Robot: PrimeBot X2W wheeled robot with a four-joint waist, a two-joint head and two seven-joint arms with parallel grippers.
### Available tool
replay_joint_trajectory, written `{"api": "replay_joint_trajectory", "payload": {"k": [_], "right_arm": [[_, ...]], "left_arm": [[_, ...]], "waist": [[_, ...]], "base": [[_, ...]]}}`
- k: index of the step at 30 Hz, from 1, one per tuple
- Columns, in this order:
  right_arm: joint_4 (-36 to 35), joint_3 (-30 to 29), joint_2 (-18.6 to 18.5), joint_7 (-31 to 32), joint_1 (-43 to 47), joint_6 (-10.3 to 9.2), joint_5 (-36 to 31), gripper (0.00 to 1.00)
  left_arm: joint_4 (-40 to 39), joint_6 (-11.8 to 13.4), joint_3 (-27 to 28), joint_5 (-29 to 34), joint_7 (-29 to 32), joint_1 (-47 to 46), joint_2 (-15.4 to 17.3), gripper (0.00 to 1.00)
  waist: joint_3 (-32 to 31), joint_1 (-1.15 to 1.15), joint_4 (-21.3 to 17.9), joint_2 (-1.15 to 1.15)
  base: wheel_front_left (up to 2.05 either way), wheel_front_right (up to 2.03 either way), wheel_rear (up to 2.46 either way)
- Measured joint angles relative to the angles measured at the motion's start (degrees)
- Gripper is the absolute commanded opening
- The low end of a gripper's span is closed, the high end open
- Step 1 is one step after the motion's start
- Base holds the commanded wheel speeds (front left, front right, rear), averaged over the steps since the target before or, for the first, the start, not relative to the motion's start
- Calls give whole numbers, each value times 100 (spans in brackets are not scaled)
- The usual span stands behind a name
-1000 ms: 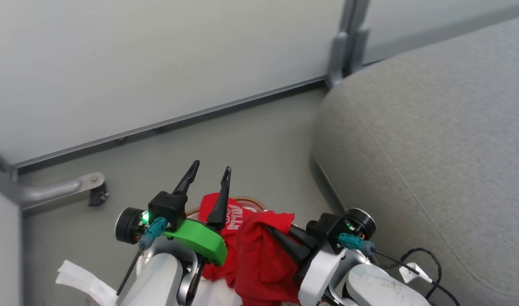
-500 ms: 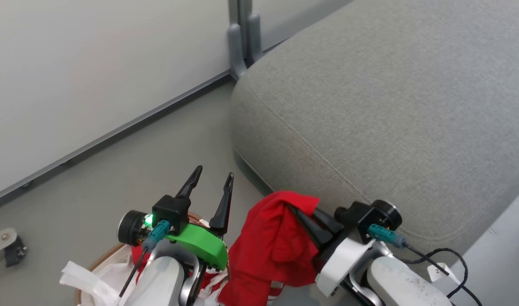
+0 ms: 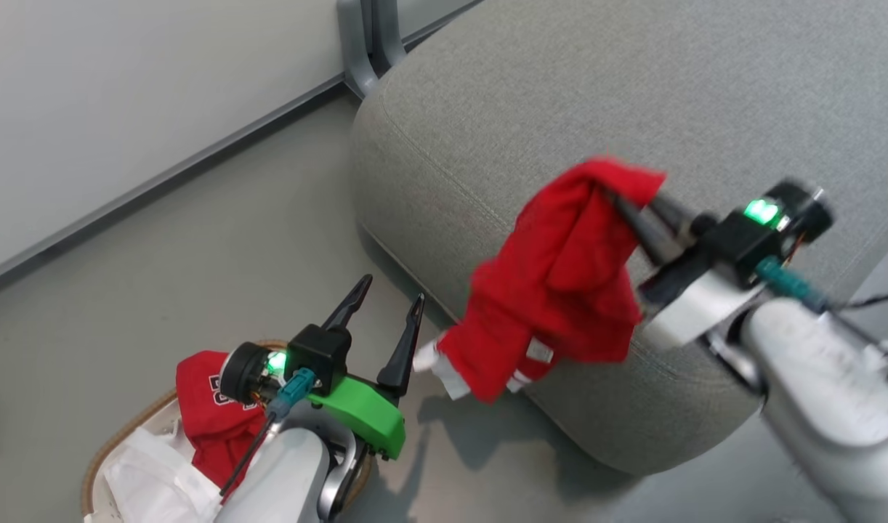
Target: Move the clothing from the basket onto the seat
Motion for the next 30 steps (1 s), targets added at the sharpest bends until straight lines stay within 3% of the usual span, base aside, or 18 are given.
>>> {"api": "replay_joint_trajectory", "payload": {"k": [3, 16, 23, 30], "right_arm": [[119, -116, -487, -1, -929, 0, -222, 0], [1581, -448, -1662, -2, -3846, 1, -486, 0], [2281, -795, -1808, -7, -4488, 1, -421, 0], [2905, -1185, -1514, -7, -4156, 1, -349, 0]], "left_arm": [[-121, 0, -8, 31, -1, -77, 140, 100], [-581, 0, -30, 22, 0, -509, 573, 100], [-686, 0, -242, 27, 0, -840, 735, 100], [-739, 0, -433, -18, -1, -1265, 825, 100]], "waist": [[223, 0, -4, 0], [1323, 1, 90, 0], [1996, 1, 299, 0], [2600, 1, 558, 0]], "base": [[0, 0, 0], [0, 0, 0], [0, 0, 0], [0, 0, 0]]}}
